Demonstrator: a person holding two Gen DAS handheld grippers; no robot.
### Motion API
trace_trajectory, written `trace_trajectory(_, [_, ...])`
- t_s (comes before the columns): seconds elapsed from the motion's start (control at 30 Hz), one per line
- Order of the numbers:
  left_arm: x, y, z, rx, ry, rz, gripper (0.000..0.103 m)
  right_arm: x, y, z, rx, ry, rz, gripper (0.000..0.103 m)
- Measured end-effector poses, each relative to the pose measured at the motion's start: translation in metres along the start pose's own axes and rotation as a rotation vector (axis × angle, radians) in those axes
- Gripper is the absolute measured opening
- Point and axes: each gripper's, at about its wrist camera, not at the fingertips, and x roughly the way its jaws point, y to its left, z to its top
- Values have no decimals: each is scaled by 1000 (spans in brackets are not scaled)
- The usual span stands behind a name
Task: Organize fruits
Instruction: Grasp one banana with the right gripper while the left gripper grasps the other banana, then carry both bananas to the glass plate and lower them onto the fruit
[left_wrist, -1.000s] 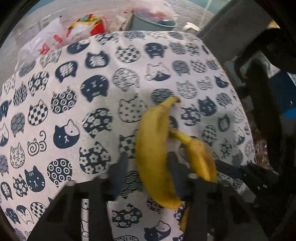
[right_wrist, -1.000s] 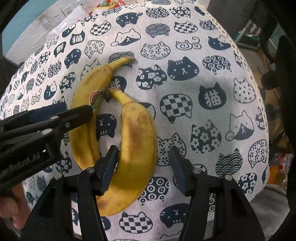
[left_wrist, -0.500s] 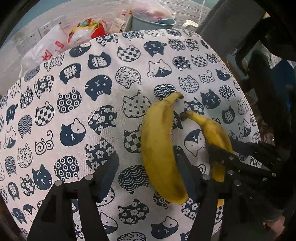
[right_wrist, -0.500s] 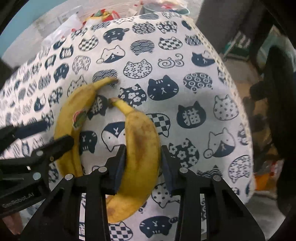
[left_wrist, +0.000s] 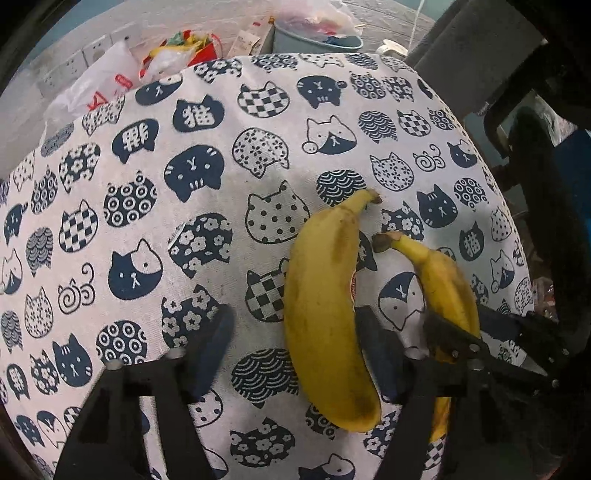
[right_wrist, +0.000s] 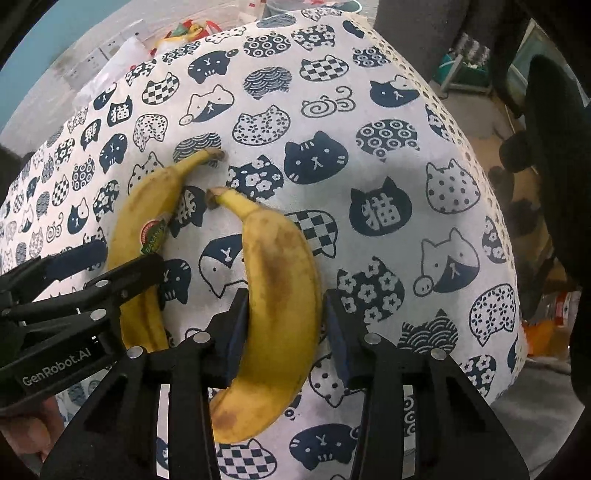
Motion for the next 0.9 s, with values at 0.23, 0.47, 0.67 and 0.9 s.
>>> trace_trajectory(0.23, [-5, -17, -6, 71, -13, 1, 38, 0, 8, 2, -20, -24, 18, 35])
trace_trajectory(0.47, [-22, 0, -23, 45, -37, 43, 37, -17, 23, 3, -75, -73, 24, 35])
trace_trajectory(0.67, [-53, 27, -29, 15, -90, 81, 37, -33, 43, -2, -123, -111, 28, 34])
trace_trajectory(0.9, [-88, 49, -42, -29, -148, 102, 37, -53, 59, -7, -189, -184, 48, 34])
